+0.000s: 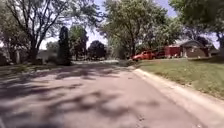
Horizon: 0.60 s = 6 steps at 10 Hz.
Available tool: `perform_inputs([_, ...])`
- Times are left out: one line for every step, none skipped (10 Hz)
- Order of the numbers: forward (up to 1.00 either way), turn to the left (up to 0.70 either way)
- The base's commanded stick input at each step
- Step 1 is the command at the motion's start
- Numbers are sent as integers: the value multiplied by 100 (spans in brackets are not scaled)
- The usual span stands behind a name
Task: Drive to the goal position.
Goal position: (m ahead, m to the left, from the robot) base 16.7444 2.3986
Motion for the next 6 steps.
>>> perform_inputs([50,0])
perform_inputs([50,0])
perform_inputs([50,0])
perform_inputs([50,0])
perform_inputs([50,0])
perform_inputs([50,0])
